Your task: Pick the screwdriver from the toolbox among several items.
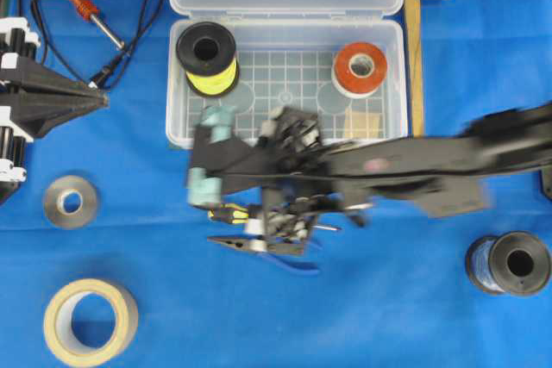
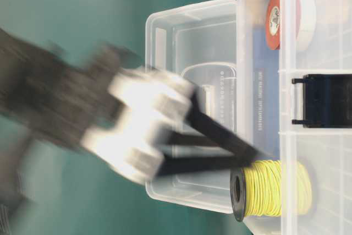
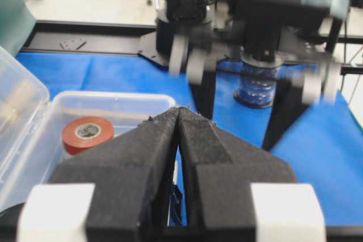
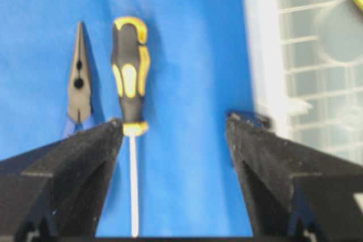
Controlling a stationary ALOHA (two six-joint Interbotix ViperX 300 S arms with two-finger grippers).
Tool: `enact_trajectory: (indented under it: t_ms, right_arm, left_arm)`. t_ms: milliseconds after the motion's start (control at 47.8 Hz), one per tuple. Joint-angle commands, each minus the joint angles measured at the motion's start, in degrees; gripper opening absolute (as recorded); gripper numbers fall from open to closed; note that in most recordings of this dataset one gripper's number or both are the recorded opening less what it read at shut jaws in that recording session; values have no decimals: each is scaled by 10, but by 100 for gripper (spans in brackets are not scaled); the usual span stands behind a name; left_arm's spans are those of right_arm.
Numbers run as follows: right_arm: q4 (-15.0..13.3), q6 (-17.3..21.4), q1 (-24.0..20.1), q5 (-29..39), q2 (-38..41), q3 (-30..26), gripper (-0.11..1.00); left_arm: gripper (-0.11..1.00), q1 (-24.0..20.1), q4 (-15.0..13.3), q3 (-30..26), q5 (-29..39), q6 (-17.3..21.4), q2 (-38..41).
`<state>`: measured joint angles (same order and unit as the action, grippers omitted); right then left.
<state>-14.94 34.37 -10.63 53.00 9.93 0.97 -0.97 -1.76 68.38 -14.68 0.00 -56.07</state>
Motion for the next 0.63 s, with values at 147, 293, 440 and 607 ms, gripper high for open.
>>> enact_trajectory:
  t_ms: [147, 293, 440, 607]
  right_arm:
    - [-58, 26, -26, -29, -165, 114, 74]
    - [-85, 66, -29, -103, -271, 237, 74]
    - [-113, 98, -30, -181, -394, 359, 74]
    - [-143, 114, -30, -226, -519, 478, 74]
  left_arm:
    - [0, 0, -1, -4, -3, -2, 2]
    - [0, -1, -1, -3, -2, -2, 3]
    - [0, -1, 0, -2, -3, -2, 3]
    - [0, -1, 0, 1, -2, -2, 4]
